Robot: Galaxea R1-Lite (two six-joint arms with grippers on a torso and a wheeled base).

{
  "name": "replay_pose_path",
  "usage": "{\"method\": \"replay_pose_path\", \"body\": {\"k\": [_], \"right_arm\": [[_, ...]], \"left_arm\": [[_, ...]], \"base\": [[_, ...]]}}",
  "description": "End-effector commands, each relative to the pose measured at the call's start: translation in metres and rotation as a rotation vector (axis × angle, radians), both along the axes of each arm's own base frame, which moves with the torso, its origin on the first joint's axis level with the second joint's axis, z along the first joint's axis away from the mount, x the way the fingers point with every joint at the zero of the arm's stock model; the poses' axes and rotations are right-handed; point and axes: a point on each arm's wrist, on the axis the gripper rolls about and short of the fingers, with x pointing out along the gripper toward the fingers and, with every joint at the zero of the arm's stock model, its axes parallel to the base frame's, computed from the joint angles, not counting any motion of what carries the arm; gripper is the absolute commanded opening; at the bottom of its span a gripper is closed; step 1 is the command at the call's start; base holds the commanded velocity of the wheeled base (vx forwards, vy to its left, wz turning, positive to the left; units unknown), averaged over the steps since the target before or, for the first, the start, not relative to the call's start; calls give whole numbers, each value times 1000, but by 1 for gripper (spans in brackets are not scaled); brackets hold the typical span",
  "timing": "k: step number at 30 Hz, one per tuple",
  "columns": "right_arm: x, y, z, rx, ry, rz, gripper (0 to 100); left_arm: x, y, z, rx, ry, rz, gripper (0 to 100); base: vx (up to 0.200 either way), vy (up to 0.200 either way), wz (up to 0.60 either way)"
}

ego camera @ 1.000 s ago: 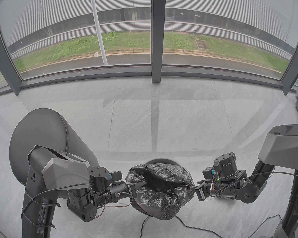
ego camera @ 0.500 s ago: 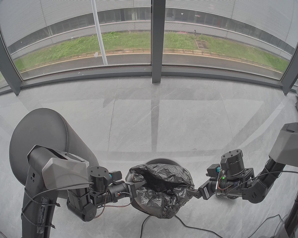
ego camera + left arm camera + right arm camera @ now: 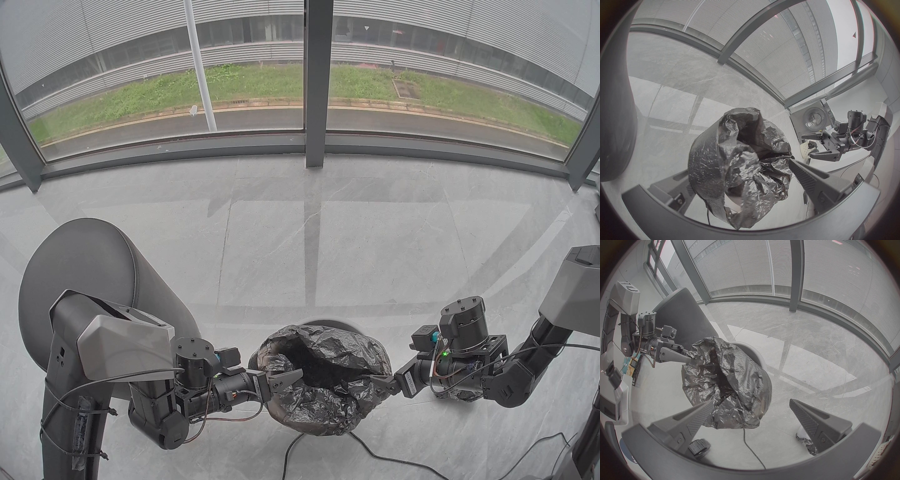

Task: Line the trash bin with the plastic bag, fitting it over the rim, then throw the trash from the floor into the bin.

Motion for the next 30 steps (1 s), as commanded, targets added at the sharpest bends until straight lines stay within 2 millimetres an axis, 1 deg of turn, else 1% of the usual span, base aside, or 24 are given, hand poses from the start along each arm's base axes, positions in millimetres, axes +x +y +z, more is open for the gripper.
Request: {"method": "replay_pose_path", "body": {"k": [1, 8, 10, 14, 18, 21, 22, 23, 25, 26, 30], "right_arm": [[-1, 0, 0, 1, 1, 0, 100], [0, 1, 1, 3, -5, 1, 100], [-1, 1, 1, 1, -5, 2, 100], [0, 1, 0, 0, -2, 2, 100], [0, 2, -2, -8, 2, 1, 100], [-3, 8, -4, -11, 8, 22, 100], [-3, 8, -4, -11, 8, 22, 100], [-4, 9, -6, -13, 14, 25, 100], [-5, 11, -6, -13, 14, 30, 100], [-7, 15, -6, -14, 14, 47, 100], [-10, 19, -5, -11, 10, 62, 100]], "left_arm": [[-1, 4, -2, 7, 14, 12, 100], [6, 18, -12, 49, 9, 75, 100], [8, 21, -12, 54, 0, 83, 100], [9, 20, -6, 43, -16, 76, 100], [11, 14, -3, 32, -37, 60, 100], [11, 6, -3, 26, -46, 38, 100], [11, 6, -3, 26, -46, 38, 100], [10, -1, -2, 19, -53, 22, 100], [10, -4, 0, 11, -58, 15, 100], [9, -8, 3, 3, -68, -5, 100], [8, -10, 12, -15, -83, -33, 100]], "base": [[0, 0, 0], [0, 0, 0], [0, 0, 0], [0, 0, 0], [0, 0, 0], [0, 0, 0], [0, 0, 0], [0, 0, 0], [0, 0, 0], [0, 0, 0], [0, 0, 0]]}}
